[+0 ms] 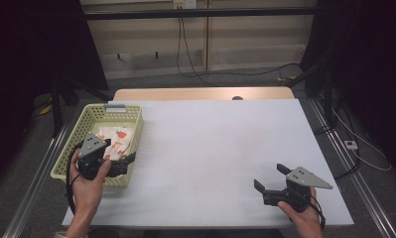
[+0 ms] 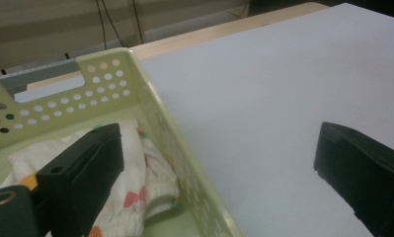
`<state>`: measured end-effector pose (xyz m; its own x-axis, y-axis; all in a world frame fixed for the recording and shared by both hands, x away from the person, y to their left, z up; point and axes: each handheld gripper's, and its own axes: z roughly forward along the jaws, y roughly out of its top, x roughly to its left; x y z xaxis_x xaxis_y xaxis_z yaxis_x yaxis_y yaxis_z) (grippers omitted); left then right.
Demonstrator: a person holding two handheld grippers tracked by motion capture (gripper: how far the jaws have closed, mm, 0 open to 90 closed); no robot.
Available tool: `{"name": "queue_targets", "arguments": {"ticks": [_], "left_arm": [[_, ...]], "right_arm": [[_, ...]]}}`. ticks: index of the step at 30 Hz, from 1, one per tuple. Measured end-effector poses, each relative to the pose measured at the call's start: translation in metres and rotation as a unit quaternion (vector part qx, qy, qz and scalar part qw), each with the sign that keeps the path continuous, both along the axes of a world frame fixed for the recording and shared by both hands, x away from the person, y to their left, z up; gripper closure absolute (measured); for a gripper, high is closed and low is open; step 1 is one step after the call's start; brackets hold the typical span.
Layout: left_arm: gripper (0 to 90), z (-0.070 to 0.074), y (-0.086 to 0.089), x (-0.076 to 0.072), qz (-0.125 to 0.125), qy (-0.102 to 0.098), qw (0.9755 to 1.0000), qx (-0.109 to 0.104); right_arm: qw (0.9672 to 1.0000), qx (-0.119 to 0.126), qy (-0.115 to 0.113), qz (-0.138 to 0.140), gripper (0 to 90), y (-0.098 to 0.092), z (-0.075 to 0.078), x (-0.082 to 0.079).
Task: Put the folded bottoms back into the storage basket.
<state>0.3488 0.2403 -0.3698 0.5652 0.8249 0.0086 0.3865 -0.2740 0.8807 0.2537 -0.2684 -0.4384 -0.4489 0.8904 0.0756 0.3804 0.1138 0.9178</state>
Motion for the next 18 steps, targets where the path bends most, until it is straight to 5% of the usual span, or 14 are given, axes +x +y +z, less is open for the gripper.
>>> {"name": "queue_targets", "arguments": {"ticks": [15,18], "left_arm": [[5.4,-0.003,-0.024,0.004,-0.027,0.000,0.9996,0.014],[6.2,-0.005,-0.031,0.002,-0.014,-0.012,0.9997,0.018]], "right_arm": [[1.0000,0.000,-0.001,0.001,3.1,0.000,0.000,0.000],[1.0000,0.000,-0.001,0.002,3.1,0.000,0.000,0.000]]}}
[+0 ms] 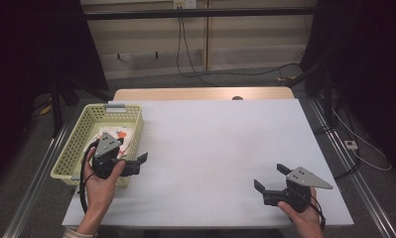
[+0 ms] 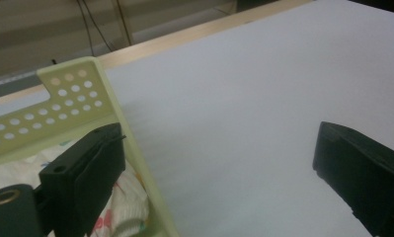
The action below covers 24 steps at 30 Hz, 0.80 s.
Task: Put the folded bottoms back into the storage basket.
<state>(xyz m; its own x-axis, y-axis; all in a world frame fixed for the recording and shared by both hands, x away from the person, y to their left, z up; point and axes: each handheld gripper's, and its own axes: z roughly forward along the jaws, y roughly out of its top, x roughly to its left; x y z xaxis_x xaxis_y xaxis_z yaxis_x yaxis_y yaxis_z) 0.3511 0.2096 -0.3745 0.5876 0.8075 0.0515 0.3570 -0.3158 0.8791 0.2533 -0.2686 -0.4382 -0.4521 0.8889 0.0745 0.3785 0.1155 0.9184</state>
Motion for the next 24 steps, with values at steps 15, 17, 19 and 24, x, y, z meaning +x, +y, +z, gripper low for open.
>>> {"name": "queue_targets", "arguments": {"ticks": [15,17,19,24], "left_arm": [[5.8,-0.018,-0.048,0.004,-0.062,0.022,0.9977,0.012],[5.8,-0.020,-0.052,0.005,-0.067,0.025,0.9973,0.013],[5.8,-0.023,-0.057,0.005,-0.074,0.028,0.9967,0.017],[5.8,-0.030,-0.064,0.002,-0.084,0.036,0.9955,0.025]], "right_arm": [[1.0000,-0.001,-0.001,0.002,3.2,0.000,0.000,0.000],[1.0000,0.000,-0.001,0.001,3.2,0.000,0.000,0.000],[1.0000,0.000,-0.001,0.001,3.2,0.000,0.000,-0.001],[1.0000,0.000,-0.001,0.001,3.2,0.000,0.000,-0.001]]}}
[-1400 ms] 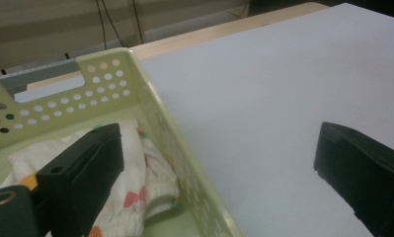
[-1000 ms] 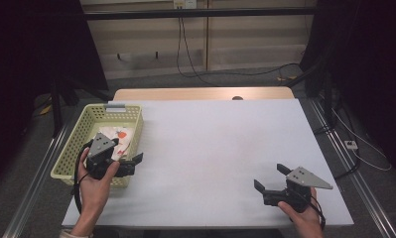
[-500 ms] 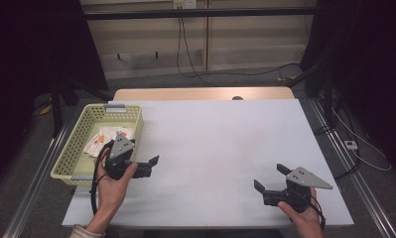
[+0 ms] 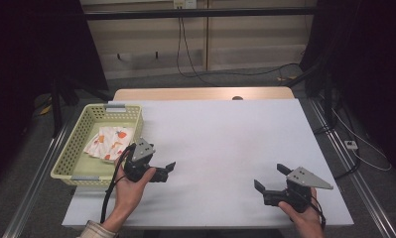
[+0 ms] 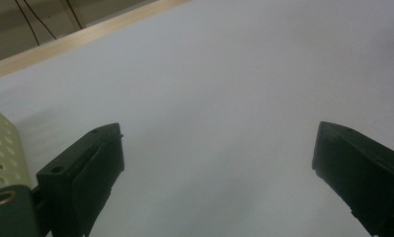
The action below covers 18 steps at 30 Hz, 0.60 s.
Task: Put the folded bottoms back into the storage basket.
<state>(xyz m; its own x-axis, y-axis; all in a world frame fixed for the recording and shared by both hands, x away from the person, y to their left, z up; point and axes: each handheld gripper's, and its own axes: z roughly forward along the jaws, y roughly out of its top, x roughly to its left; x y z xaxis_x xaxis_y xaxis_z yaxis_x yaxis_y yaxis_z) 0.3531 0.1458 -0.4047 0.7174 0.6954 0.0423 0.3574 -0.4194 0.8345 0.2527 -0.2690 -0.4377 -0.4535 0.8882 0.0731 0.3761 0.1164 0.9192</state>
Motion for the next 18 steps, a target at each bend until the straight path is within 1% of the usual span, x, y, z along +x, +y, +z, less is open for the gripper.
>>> {"name": "queue_targets", "arguments": {"ticks": [4,5,6,8,9,10,11,13,14,18], "left_arm": [[5.8,-0.008,-0.003,-0.003,0.002,0.001,1.0000,-0.004],[5.9,-0.010,-0.003,-0.003,0.004,0.000,0.9999,-0.011],[6.0,-0.013,-0.003,-0.004,0.008,0.003,0.9999,-0.014],[6.0,-0.017,-0.002,-0.004,0.014,0.011,0.9998,-0.013],[5.9,-0.019,-0.002,-0.004,0.015,0.009,0.9998,-0.009],[5.9,-0.021,-0.001,-0.005,0.016,0.001,0.9998,-0.009],[5.9,-0.023,-0.001,-0.006,0.018,-0.001,0.9998,-0.011],[5.7,-0.027,0.002,-0.007,0.019,0.004,0.9996,-0.022],[5.7,-0.028,0.003,-0.009,0.023,0.003,0.9994,-0.024],[5.5,-0.029,0.003,-0.012,0.020,-0.005,0.9995,-0.022]], "right_arm": [[1.0000,0.000,0.000,-0.001,3.2,0.000,0.000,0.000],[1.0000,0.000,0.000,-0.001,3.2,0.000,0.000,0.000],[1.0000,0.000,0.000,-0.001,3.2,0.000,0.000,0.000],[1.0000,-0.001,0.000,0.000,3.2,0.001,0.000,0.000],[1.0000,-0.002,-0.001,0.000,3.2,0.001,0.000,0.000],[1.0000,-0.002,-0.001,-0.001,3.2,0.001,0.000,0.000],[1.0000,-0.002,0.000,-0.003,3.3,0.001,0.000,-0.001],[1.0000,-0.003,-0.002,-0.002,3.2,0.002,0.000,-0.002],[1.0000,-0.004,-0.003,-0.001,3.3,0.002,0.000,-0.002],[1.0000,-0.003,-0.003,-0.004,3.3,0.001,0.000,-0.002]]}}
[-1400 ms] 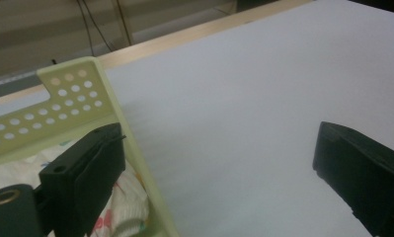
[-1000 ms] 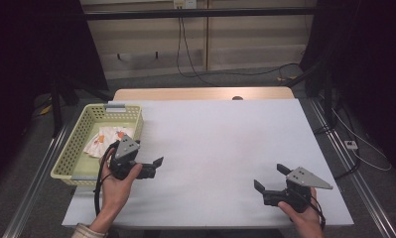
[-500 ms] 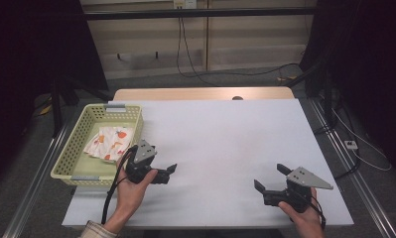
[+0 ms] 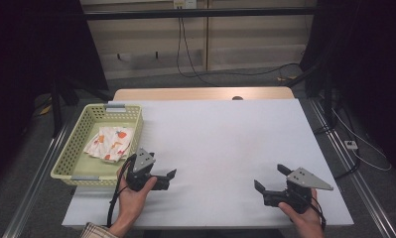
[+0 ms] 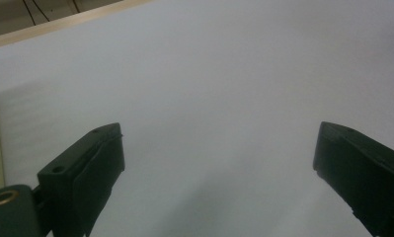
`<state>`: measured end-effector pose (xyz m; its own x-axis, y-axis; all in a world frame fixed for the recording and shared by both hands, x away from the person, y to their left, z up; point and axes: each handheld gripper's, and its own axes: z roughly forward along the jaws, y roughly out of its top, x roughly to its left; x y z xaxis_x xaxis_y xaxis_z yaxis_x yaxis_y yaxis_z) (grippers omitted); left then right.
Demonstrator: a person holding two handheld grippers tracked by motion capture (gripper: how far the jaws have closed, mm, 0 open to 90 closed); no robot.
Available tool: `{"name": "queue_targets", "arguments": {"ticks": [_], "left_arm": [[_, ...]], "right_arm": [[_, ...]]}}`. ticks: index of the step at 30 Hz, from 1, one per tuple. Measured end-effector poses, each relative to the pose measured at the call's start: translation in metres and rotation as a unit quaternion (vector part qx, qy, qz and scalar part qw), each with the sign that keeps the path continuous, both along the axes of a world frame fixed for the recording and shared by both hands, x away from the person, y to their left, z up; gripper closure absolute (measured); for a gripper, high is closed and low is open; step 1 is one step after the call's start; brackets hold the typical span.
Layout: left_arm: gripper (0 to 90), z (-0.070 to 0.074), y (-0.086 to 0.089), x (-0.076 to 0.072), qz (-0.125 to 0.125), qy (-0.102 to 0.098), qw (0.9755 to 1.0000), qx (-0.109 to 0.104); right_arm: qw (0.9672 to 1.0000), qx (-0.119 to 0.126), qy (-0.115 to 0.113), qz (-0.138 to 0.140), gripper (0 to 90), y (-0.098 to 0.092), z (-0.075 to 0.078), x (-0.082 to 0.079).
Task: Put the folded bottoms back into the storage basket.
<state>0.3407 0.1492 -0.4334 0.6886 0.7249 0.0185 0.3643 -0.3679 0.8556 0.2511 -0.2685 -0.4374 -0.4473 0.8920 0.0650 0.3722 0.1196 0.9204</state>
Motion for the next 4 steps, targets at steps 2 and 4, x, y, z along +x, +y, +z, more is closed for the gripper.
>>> {"name": "queue_targets", "arguments": {"ticks": [2,4], "left_arm": [[5.5,-0.0014,-0.0001,0.0007,-0.004,0.005,1.0000,-0.002],[5.4,-0.0028,-0.0004,0.0016,-0.002,0.011,0.9999,-0.005]], "right_arm": [[1.0000,0.000,0.001,0.000,3.2,0.0001,-0.0003,0.0003],[1.0000,0.000,0.002,0.000,3.3,0.0005,-0.0004,0.0004]]}}
